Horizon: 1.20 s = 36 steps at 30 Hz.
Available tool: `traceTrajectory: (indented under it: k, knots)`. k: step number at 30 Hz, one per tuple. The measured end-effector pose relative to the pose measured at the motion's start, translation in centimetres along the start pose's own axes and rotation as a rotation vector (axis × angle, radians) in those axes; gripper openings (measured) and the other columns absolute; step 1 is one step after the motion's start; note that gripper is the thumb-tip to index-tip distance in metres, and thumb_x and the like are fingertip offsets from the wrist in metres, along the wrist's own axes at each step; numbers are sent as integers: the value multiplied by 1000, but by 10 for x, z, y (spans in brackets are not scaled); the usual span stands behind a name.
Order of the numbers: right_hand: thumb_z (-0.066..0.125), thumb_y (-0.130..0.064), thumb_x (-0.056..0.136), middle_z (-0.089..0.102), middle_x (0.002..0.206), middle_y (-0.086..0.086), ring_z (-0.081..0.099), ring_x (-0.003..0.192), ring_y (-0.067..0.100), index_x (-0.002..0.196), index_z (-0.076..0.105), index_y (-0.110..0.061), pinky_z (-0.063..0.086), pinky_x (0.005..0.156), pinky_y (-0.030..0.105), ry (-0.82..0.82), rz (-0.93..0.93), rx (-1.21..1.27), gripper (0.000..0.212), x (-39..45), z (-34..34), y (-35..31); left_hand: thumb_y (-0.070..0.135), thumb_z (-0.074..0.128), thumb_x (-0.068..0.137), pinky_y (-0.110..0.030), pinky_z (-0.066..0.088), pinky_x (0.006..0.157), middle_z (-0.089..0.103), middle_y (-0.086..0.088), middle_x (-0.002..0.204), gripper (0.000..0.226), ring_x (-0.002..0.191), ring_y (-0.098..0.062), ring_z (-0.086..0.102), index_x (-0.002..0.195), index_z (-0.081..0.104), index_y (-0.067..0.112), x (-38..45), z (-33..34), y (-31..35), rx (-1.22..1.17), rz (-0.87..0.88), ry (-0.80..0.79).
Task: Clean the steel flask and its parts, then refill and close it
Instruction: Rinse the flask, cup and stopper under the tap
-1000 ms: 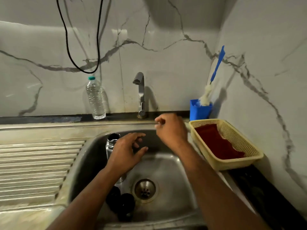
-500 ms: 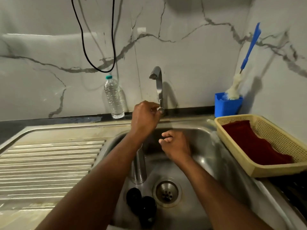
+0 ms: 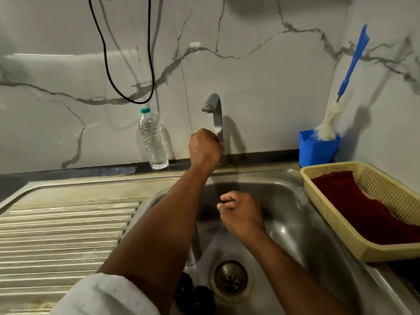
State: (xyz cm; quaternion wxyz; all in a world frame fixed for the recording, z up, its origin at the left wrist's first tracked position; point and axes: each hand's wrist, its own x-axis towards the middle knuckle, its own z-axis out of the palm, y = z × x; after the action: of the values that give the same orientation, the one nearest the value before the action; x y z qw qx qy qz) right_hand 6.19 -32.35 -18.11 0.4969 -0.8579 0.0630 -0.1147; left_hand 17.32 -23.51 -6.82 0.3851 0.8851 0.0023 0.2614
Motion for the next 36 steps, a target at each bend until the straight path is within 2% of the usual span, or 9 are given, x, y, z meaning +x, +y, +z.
traceTrajectory:
  k: [5,11,16,21,24,26,28,31,36]
  knots:
    - [77,-27,86,75,92,-9,71,88,9,108,76,-25,60,86,33,4,-9,20,22,-1,-2,0,12,89,82,-37,66,77,76,2,66,16,70,-18,78,70,82,20,13,1,-14,-164,-160,-55]
    - [77,-27,87,74,91,-8,71,87,10,107,75,-27,59,82,29,-10,-14,16,20,-2,-3,2,-5,70,92,-52,67,76,76,-19,72,16,72,-37,79,79,78,-3,20,-1,-26,-465,-363,-119]
    - [79,-25,87,75,92,-8,70,86,8,107,76,-25,59,80,26,0,-26,12,21,-2,-1,2,-2,74,93,-46,67,74,77,-13,70,20,69,-32,79,75,80,3,14,-6,-27,-421,-305,-130]
    - [79,-25,87,76,93,-6,71,87,9,109,77,-24,58,80,25,-10,-24,3,22,-2,-1,1,-8,65,93,-52,66,79,77,-20,76,21,75,-38,78,77,78,-2,12,-12,-24,-491,-321,-152]
    - [79,-25,86,76,92,-6,71,86,9,109,77,-23,58,78,24,-14,-22,11,22,-1,-2,2,16,87,86,-44,67,79,80,-5,82,10,78,-22,80,88,81,9,9,-22,-28,-309,-215,-189]
    - [80,-25,86,75,92,-6,71,87,10,109,77,-22,59,80,27,-34,-19,25,24,-1,-3,2,41,94,76,-40,65,85,80,-2,98,44,90,-18,77,107,79,14,4,-39,-35,-106,-160,-217]
    - [82,-26,84,75,92,-6,72,89,12,110,77,-22,62,84,33,-63,3,37,27,-2,-3,1,49,92,74,-40,62,93,78,-1,106,58,99,-17,73,119,76,16,-10,-65,-42,13,-108,-264]
    - [84,-30,81,74,89,-7,72,88,14,109,76,-24,62,86,39,-93,19,26,30,-6,-5,-5,53,91,73,-33,58,92,76,2,108,70,100,-11,71,127,71,14,-46,-104,-51,-61,-110,-378]
    - [86,-32,79,74,88,-6,71,84,13,103,74,-26,62,81,36,-132,5,-58,27,-14,-10,-16,60,100,40,-36,56,102,71,1,125,115,115,-15,68,140,62,18,-100,-130,-80,-122,-171,-542]
